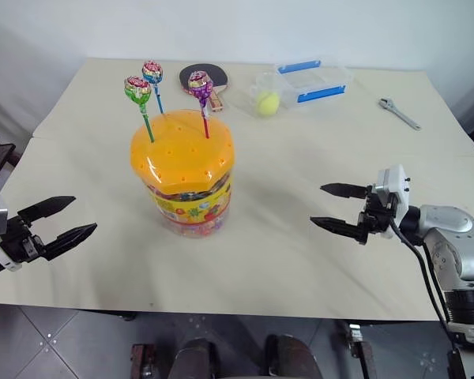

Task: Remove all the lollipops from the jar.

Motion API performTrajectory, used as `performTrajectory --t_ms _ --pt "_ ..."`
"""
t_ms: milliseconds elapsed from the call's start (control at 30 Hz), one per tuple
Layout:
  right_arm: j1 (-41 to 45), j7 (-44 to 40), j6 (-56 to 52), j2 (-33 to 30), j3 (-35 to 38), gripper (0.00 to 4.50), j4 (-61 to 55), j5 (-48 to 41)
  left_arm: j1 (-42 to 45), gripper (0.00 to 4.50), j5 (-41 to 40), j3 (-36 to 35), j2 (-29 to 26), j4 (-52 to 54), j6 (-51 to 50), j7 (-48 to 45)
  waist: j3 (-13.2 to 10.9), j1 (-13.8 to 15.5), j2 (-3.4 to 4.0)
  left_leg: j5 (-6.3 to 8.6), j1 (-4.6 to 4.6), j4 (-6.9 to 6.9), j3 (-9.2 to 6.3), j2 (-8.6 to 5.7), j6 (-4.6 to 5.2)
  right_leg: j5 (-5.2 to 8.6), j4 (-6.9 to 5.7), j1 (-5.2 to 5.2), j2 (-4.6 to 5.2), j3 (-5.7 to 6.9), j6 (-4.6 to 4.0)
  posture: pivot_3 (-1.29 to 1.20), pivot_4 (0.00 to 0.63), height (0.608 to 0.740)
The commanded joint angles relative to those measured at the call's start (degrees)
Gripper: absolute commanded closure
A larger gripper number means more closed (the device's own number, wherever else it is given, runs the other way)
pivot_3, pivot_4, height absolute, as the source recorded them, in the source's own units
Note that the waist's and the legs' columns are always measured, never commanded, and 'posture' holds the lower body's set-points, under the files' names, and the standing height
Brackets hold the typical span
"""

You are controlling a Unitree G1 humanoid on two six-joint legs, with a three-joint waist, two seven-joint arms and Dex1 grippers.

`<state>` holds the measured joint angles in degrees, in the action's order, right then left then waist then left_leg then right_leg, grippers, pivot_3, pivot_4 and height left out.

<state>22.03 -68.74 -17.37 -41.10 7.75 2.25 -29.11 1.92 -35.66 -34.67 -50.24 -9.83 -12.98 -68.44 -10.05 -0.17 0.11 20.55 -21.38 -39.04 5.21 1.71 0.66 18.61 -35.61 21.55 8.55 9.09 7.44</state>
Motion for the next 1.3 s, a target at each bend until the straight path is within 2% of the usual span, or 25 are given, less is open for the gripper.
performTrajectory --t_ms 33,233,333,433,600,733,900,1167,1300 --pt "1.2 -0.3 1.1 -0.9 2.1 0.03 -0.9 -1.1 0.3 0.0 0.0 -1.3 -1.5 0.4 1.0 -0.4 0.0 0.0 0.0 0.0 0.0 0.0 0.0 0.0 0.0 0.0 0.0 0.0 0.0 0.0 0.0 0.0 0.15 0.74" --pt "2.8 -1.0 0.8 -1.4 2.1 0.03 0.1 -1.2 -0.1 0.0 -2.4 -3.9 -2.8 4.3 -4.9 2.5 0.0 0.0 0.0 0.0 0.01 -0.01 -0.01 0.01 0.0 0.0 -0.02 0.0 0.0 -0.01 0.0 0.0 0.15 0.74" --pt "3.5 -2.6 0.2 -2.5 2.4 0.03 -0.2 -2.0 -1.3 0.0 -2.2 -5.3 -4.5 7.1 -5.8 2.0 0.0 0.0 -0.01 0.0 0.0 -0.02 -0.02 0.0 0.0 0.0 -0.02 0.0 0.01 -0.01 0.0 0.0 0.15 0.74" --pt "4.1 -4.1 -0.6 -3.8 2.9 0.03 -0.9 -3.4 -1.5 0.0 -5.6 -7.2 -6.8 10.0 -9.5 -0.7 0.0 0.0 -0.02 0.0 0.01 -0.02 -0.01 0.02 0.0 0.0 -0.02 0.0 -0.01 -0.01 0.0 0.0 0.15 0.74" --pt "7.1 -4.5 -5.3 -4.5 5.6 0.03 -3.5 -10.3 4.0 0.0 -6.8 -6.7 -9.5 12.8 -9.5 -0.5 0.0 0.1 -0.03 0.0 0.02 -0.03 0.0 0.02 0.0 0.0 -0.02 0.0 0.0 -0.04 0.0 0.0 0.15 0.74" --pt "11.5 -2.9 -8.1 -3.4 7.2 0.03 -4.8 -14.5 14.8 0.0 -7.4 0.7 -10.1 14.4 -9.7 0.2 0.0 0.3 -0.04 0.0 0.02 -0.07 -0.01 0.01 0.0 0.0 -0.05 -0.01 0.0 -0.05 0.0 0.0 0.15 0.74" --pt "12.1 -2.7 -8.6 -3.1 7.1 0.03 -7.9 -16.1 28.4 0.0 -7.7 9.4 -7.2 13.2 -9.9 0.1 0.0 0.3 -0.08 0.0 0.01 -0.08 -0.01 -0.05 0.0 0.0 -0.13 0.0 0.0 -0.03 0.0 0.0 0.15 0.74" --pt "11.4 -0.4 -8.5 -2.1 8.0 0.03 -10.5 -16.8 40.7 0.0 -5.5 19.7 -0.5 6.8 -8.9 -3.6 0.0 0.1 -0.09 0.0 0.02 -0.1 0.06 -0.03 0.0 0.0 -0.17 0.04 -0.03 -0.01 0.0 0.0 0.15 0.74" --pt "9.7 1.2 -8.3 -2.2 9.3 0.0 -12.1 -16.9 43.5 0.91 -4.9 21.3 1.4 4.4 -9.3 -4.0 -0.1 0.1 -0.14 0.0 0.01 -0.11 0.05 -0.04 0.0 0.0 -0.18 0.05 -0.03 -0.01 0.0 0.0 0.15 0.74"
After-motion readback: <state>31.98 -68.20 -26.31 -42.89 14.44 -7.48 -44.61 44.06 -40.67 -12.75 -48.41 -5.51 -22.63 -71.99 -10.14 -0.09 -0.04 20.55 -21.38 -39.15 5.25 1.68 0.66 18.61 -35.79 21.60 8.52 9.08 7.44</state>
